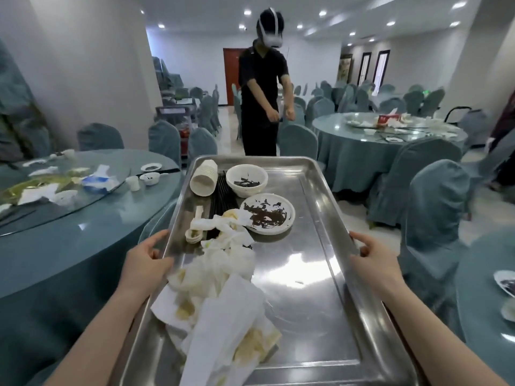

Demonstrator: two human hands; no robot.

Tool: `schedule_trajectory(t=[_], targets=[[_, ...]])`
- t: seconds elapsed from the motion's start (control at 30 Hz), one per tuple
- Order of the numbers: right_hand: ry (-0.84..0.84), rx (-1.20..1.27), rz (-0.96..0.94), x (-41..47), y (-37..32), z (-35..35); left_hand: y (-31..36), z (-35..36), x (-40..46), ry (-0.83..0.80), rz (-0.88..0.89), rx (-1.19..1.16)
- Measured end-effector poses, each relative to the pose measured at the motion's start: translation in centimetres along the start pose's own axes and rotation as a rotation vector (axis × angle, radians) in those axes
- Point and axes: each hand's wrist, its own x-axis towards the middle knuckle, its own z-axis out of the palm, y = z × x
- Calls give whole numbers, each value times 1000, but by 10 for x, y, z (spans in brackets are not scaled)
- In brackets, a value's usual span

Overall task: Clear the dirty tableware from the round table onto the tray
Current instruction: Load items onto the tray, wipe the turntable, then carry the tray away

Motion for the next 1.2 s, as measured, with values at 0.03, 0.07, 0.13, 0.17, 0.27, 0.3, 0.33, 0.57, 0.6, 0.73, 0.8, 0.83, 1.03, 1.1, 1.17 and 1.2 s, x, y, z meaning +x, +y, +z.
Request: schedule_trajectory(t=[0.03,0.07,0.13,0.17,0.27,0.3,0.33,0.57,0.6,0.73,0.8,0.83,1.03,1.1,1.17,1.2], targets=[[-10,-9,-7,27,-4,11,0,7,25,5,10,-2],[-14,-23,-14,54,-6,23,0,14,51,9,18,-4],[-5,-52,-26,104,-12,46,-4,27,105,14,12,10],[3,-55,-25,126,-17,56,-4,32,129,8,8,29],[16,-33,-15,192,-26,87,-9,46,201,-18,-8,-16],[9,-40,-18,213,-29,97,-10,51,223,-11,-14,-35],[2,-53,-23,234,-34,107,-10,55,243,-4,-23,-45],[-7,-52,-95,403,-45,178,-5,103,376,84,-73,-11],[-13,-54,-111,430,-45,189,-3,112,395,98,-79,-5],[-76,-78,-160,547,-49,225,2,150,478,144,-148,0],[-117,-77,-179,600,-55,242,6,165,514,200,-166,-2],[-136,-72,-185,625,-61,250,7,170,531,226,-173,4],[-248,31,-251,749,-104,312,11,184,626,340,-221,27],[-282,42,-261,786,-116,337,8,187,661,362,-232,12],[-297,17,-256,815,-125,357,7,192,693,379,-230,-3],[-299,17,-254,835,-128,367,7,197,716,389,-220,2]])
